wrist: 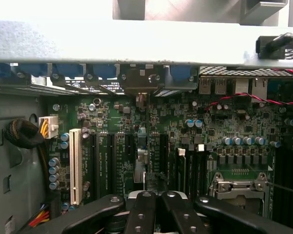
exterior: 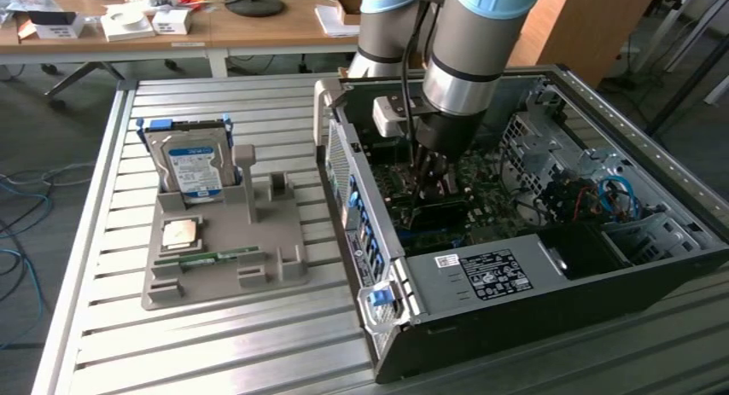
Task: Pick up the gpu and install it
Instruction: 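Press down on the gpu until it lock into place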
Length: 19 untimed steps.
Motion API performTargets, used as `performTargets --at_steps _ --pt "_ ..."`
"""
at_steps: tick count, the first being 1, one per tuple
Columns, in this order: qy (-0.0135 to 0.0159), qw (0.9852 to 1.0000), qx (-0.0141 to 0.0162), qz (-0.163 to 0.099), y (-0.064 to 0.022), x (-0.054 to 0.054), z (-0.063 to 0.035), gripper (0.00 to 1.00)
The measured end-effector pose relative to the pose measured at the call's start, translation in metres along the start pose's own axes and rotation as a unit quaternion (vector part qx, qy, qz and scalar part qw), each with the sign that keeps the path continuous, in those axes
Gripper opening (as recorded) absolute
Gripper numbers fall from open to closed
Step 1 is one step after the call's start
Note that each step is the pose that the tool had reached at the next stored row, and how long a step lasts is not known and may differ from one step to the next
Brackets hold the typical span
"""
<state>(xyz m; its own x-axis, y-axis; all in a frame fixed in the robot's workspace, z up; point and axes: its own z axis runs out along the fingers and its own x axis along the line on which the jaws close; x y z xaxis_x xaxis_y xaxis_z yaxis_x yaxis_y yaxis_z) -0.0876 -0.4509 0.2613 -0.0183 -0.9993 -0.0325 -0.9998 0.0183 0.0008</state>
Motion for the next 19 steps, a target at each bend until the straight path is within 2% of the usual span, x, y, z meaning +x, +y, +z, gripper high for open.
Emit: performTargets --at_steps 1,3,19 --pt "-0.0006 1.0 0.0005 0.0 -0.0001 0.0 -0.0013 0.11" --pt "0.0008 1.0 -0.0002 0.0 0.0 0.0 -0.006 0.11" --pt "0.0008 1.0 -0.0003 0.0 0.0001 -0.001 -0.0339 0.11"
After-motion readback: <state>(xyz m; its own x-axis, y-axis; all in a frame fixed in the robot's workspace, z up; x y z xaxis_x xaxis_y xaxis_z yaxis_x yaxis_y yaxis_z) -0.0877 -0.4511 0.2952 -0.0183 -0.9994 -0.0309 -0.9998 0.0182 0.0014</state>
